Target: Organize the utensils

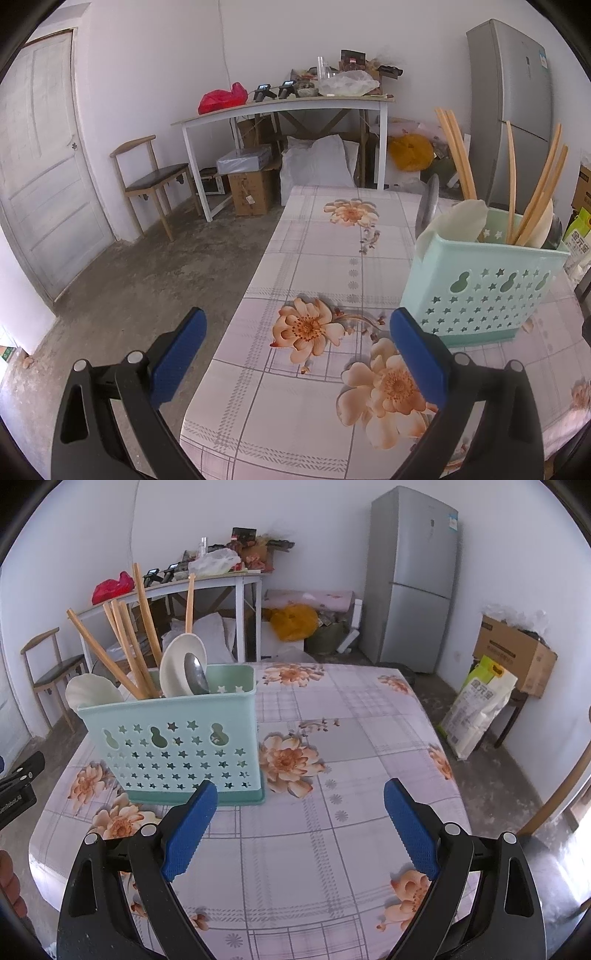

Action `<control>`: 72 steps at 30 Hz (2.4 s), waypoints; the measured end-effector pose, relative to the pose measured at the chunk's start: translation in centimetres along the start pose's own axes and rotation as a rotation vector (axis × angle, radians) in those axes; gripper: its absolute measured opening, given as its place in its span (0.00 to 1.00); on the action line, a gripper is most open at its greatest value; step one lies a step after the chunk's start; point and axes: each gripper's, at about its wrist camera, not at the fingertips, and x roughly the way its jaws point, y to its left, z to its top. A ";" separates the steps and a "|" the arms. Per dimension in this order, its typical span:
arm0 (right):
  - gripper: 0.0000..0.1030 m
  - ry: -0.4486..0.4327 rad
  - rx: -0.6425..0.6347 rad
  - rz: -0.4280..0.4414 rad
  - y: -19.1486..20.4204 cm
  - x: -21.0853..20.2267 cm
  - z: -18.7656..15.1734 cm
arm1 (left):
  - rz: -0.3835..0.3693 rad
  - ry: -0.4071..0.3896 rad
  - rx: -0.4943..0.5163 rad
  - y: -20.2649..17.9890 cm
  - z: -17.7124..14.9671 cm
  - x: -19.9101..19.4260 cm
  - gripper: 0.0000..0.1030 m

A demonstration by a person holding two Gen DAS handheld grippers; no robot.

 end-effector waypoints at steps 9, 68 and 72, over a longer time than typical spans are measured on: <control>0.85 0.010 -0.019 0.014 0.3 0.0 -0.1 | 0.000 0.000 0.004 -0.3 -0.1 0.1 0.95; 0.85 0.006 -0.009 0.017 -0.1 0.0 -0.1 | 0.006 0.004 0.011 -0.4 0.1 0.0 0.95; 0.85 0.006 -0.009 0.017 -0.2 -0.1 -0.1 | 0.007 0.001 0.010 -0.4 0.1 0.0 0.95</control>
